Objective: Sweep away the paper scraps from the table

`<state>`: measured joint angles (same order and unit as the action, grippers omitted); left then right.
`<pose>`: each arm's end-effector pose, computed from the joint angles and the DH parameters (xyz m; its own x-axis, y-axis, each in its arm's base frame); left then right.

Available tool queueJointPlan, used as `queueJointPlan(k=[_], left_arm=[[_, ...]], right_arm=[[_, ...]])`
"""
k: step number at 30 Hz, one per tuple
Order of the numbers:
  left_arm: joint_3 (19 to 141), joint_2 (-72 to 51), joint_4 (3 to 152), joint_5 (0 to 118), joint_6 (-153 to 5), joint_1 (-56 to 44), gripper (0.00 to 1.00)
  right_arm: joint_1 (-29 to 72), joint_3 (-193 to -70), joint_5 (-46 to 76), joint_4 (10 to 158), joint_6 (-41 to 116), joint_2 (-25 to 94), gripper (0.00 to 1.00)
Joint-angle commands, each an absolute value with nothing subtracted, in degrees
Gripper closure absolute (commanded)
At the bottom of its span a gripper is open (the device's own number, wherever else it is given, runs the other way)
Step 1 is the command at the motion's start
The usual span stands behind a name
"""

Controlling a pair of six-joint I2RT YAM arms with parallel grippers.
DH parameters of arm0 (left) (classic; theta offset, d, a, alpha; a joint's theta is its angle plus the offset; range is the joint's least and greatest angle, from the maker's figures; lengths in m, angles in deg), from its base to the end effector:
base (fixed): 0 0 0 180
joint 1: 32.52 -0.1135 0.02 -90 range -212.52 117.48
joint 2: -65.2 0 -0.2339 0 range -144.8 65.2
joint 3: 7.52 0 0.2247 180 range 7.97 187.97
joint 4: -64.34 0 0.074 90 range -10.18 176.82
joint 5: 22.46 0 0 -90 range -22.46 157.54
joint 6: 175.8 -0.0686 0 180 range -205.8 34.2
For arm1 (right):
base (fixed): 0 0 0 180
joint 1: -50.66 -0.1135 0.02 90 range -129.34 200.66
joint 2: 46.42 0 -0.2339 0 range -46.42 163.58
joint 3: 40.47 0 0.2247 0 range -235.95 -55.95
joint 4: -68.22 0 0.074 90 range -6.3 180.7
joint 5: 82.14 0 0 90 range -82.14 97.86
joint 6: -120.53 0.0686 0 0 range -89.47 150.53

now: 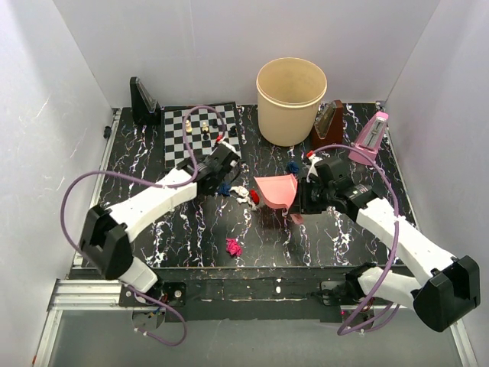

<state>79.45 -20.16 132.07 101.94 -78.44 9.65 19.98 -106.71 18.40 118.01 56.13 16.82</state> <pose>0.2325 -0.1583 0.2335 -0.7214 0.5108 -0.4677 0.2944 0.8374 0.4605 0.1965 0.1312 0.2310 -0.8286 0.0023 -0.5599 -0.2787 0.8656 0.4161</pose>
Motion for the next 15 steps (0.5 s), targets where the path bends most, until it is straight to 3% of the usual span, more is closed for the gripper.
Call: queueJointPlan(k=[1, 9, 15], left_arm=[[85.74, -26.37, 134.66, 106.13, -81.05, 9.58, 1.00], [92.07, -35.34, 135.63, 102.89, -82.64, 9.58, 1.00], [94.54, -35.44, 134.85, 94.10, -82.55, 9.84, 1.00]], right_arm=[[18.67, -105.44, 9.36, 120.35, 54.61, 13.61, 0.99], [18.58, -107.98, -12.59, 127.47, 60.57, 10.44, 0.99], [19.46, -112.37, -20.00, 128.53, 61.99, 12.20, 0.99]])
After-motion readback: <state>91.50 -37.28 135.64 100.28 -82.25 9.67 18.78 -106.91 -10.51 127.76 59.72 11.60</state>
